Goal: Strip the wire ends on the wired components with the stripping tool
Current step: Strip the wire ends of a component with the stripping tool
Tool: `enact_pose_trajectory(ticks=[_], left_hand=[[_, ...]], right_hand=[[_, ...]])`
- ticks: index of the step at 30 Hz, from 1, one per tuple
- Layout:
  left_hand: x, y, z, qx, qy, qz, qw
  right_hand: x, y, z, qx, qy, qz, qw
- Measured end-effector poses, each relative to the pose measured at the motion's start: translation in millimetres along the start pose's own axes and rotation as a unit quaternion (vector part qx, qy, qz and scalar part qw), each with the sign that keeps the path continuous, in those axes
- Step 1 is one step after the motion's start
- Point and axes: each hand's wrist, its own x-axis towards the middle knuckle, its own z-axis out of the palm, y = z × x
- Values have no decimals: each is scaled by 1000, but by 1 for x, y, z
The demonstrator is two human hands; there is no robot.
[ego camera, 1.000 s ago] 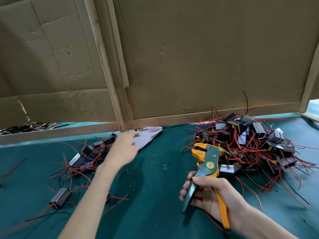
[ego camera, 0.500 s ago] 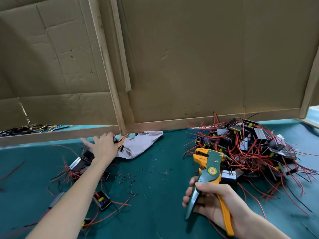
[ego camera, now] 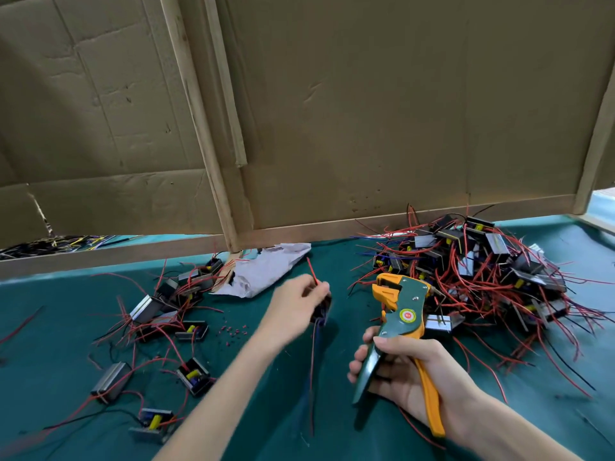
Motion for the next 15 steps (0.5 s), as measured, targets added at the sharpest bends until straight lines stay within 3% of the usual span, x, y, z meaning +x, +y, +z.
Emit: enact_pose_trajectory(ticks=[2,10,15], left_hand=[[-3,-6,9,26,1,20,999],[-8,1,7,-187,44,71,979],[-13,11,-5,-238,63,109,963]], right_hand=[[0,0,1,-3,3,-1,1000],[0,-1,0,-10,-6,10,1000],[-2,-1,1,-13,-14,12,1000]])
